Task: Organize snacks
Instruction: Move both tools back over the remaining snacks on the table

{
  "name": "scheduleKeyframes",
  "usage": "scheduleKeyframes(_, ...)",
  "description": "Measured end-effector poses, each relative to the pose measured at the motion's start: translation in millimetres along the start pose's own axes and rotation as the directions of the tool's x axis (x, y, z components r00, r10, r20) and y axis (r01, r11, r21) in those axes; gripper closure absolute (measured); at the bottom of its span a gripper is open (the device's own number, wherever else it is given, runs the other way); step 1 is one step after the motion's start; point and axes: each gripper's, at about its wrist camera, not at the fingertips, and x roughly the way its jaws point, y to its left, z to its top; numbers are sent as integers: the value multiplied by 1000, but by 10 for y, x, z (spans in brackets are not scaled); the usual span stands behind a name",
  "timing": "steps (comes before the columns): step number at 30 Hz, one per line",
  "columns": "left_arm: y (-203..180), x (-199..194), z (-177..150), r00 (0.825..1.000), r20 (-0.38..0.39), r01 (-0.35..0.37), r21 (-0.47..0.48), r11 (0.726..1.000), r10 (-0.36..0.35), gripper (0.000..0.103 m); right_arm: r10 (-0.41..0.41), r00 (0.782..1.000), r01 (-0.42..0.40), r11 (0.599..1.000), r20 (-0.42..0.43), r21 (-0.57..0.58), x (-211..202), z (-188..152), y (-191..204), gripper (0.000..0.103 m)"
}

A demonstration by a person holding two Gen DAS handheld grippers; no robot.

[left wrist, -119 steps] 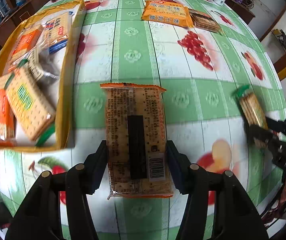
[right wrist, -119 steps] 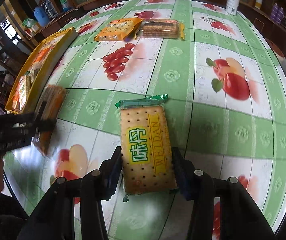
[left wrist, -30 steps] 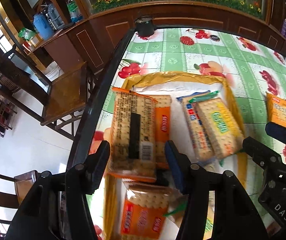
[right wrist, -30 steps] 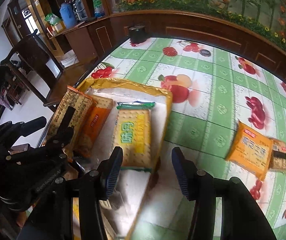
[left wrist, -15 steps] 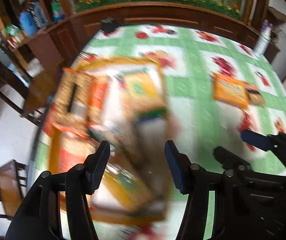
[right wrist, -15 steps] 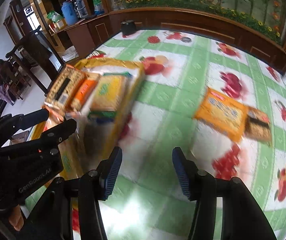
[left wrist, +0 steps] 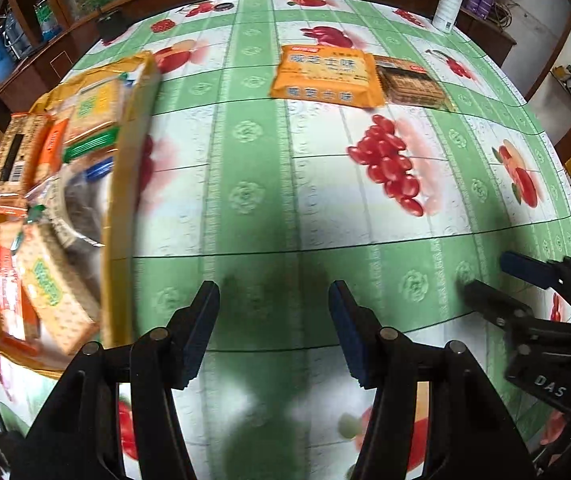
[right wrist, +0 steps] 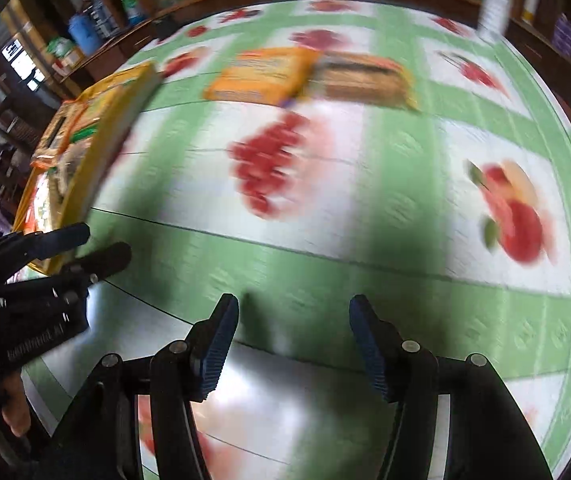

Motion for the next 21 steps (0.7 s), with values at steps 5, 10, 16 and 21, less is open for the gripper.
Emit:
scheduleKeyframes(5,-119,76,27,1000,6,-8,0,1000,8,48,-10,1000,10,1000,18,18,-145,-138,-352,43)
scheduleKeyframes(10,-195,168,126,1000,17,-21,14,1000,21,48,-26,999,26,1000,20,15,-182,-101,-579,43)
scheduleKeyframes(16,-198,243,643,999,26,-39,70,997,37,48,-25,998,27,999,61,-40,-129,296,-716,43)
scheduleKeyframes(21,-108,247,1017,997,47,-62,79,995,59,48,4,984,21,990,176,-140,-143,888,-695,22)
